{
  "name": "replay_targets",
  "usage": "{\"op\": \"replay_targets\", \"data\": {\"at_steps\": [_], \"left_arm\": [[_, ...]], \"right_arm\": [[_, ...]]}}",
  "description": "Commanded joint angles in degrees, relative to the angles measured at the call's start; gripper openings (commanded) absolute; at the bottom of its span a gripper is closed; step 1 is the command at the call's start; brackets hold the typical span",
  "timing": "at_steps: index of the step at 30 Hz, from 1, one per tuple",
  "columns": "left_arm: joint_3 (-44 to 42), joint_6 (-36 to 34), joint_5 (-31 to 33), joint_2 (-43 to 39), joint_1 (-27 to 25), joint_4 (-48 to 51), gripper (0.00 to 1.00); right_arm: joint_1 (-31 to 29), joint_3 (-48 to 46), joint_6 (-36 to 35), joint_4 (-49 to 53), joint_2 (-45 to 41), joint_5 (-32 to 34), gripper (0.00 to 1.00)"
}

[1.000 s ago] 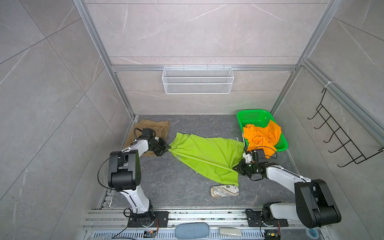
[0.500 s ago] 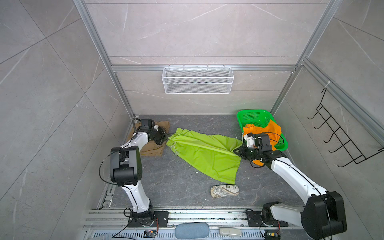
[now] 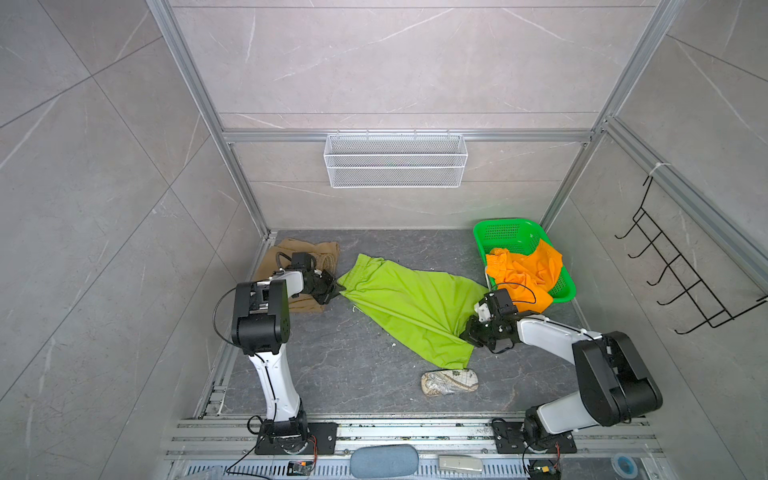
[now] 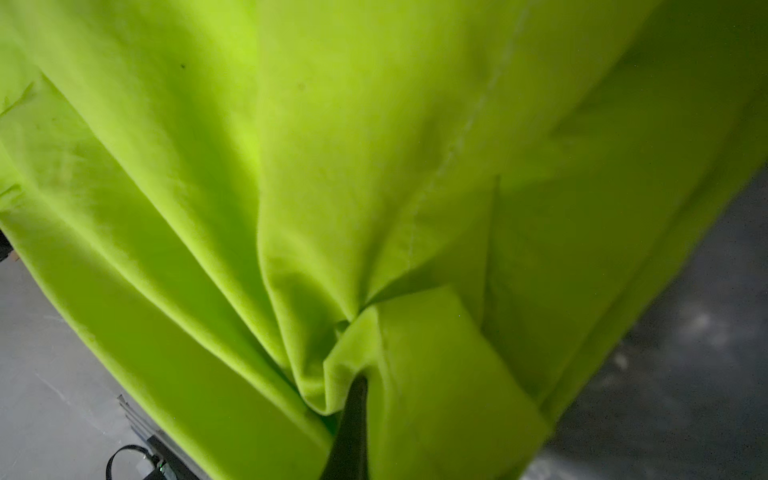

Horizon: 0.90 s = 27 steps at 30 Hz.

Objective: Fold and stack the shorts

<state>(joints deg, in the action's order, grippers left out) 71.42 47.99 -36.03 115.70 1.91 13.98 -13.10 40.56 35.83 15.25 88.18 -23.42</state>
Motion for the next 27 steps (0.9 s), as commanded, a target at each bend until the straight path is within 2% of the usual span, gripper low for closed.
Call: {"op": "replay_targets", "data": {"at_steps": [1, 11, 14, 21, 27], "left_arm": [[0.38, -0.24, 5.21, -0.33, 0.70, -2.62, 0.00], [8.70, 1.50, 2.97, -3.50, 0.09, -0.71, 0.00], [11.75, 1.85, 2.72, -3.10, -0.33, -0.68, 0.00], [15.47, 2.09, 2.31, 0.57, -0.99, -2.92, 0.00], [19.70, 1.71, 4.76, 7.60, -1.82, -3.70, 0.00]], "right_arm": [[1.98, 4.06, -3.89, 4.40, 2.48, 5.75, 0.00], [2.14, 17.59, -8.10, 15.82, -3.27, 10.35, 0.02], [1.68, 20.27, -7.53, 17.60, -5.84, 9.68, 0.02], [0.79, 14.83, -4.96, 13.94, -6.32, 5.68, 0.02], [-1.04, 10.46, -3.10, 9.31, -2.15, 4.52, 0.02]]}}
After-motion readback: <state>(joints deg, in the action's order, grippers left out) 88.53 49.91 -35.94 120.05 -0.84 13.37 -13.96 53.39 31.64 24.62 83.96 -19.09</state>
